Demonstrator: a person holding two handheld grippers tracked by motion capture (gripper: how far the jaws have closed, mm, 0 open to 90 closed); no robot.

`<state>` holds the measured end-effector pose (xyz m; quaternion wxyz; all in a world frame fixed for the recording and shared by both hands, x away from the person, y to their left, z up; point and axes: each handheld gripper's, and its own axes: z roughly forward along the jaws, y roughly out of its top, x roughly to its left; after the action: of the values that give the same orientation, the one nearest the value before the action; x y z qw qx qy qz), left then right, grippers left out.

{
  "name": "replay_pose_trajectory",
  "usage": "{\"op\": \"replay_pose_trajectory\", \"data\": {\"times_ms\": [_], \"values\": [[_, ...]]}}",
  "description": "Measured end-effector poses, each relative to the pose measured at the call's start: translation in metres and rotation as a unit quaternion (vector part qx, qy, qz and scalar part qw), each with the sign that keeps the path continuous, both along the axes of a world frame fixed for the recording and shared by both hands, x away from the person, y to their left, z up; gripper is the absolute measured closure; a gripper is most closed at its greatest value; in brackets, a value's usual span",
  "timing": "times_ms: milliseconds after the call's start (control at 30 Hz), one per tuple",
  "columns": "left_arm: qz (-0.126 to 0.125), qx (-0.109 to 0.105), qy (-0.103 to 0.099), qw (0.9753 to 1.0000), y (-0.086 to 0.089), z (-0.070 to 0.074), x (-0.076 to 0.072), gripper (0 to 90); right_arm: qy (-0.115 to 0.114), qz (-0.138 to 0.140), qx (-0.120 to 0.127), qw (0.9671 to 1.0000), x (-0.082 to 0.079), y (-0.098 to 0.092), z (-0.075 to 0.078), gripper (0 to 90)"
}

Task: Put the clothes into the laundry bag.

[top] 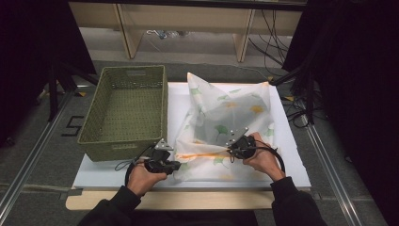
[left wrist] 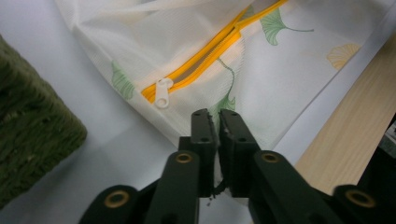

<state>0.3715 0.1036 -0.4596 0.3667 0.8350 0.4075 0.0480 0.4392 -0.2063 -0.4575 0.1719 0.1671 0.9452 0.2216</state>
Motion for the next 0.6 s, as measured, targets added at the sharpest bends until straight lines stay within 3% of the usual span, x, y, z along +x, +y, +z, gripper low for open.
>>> {"op": "replay_pose_trajectory", "data": {"times_ms": [33,67,133,233,267,300,400,467,500,533,600], "values": [[0.012,-0.005,0.008,0.9999,0.004,-0.002,0.001,72.9,0.002,-0.001,0.004,1.0,-0.001,-0.002,0.003,89.5],[0.006,-0.006,0.01,0.9999,0.007,-0.003,0.002,69.6,0.006,-0.004,0.01,0.9999,-0.003,-0.004,0.006,89.5],[0.029,-0.019,0.026,0.9991,0.01,-0.006,0.004,60.2,-0.004,-0.003,0.021,0.9998,-0.004,-0.009,0.011,89.5],[0.041,-0.035,0.043,0.9977,0.011,-0.008,0.005,52.9,-0.005,-0.019,0.04,0.999,-0.004,-0.014,0.017,89.5],[0.034,-0.03,0.062,0.997,0.01,-0.009,0.005,51.7,-0.009,-0.02,0.044,0.9988,-0.003,-0.015,0.017,89.5],[0.031,-0.029,0.068,0.9968,0.007,-0.01,0.005,50.9,-0.012,-0.012,0.047,0.9988,-0.002,-0.016,0.017,89.5],[0.025,-0.023,0.078,0.9964,0.002,-0.013,0.005,49.3,-0.006,-0.015,0.046,0.9988,-0.002,-0.016,0.017,89.5],[0.034,-0.027,0.083,0.9956,-0.004,-0.016,0.004,48.8,-0.008,-0.009,0.043,0.999,-0.002,-0.015,0.016,89.4],[0.019,-0.009,0.087,0.996,-0.005,-0.018,0.007,49.0,-0.002,-0.021,0.046,0.9987,-0.004,-0.013,0.016,89.4],[0.033,-0.021,0.087,0.9955,-0.009,-0.019,0.008,49.0,0.0,-0.015,0.044,0.9989,-0.004,-0.013,0.016,89.4],[0.034,-0.025,0.086,0.9954,-0.011,-0.019,0.009,50.0,0.001,-0.015,0.044,0.9989,-0.004,-0.013,0.016,89.4]]}}
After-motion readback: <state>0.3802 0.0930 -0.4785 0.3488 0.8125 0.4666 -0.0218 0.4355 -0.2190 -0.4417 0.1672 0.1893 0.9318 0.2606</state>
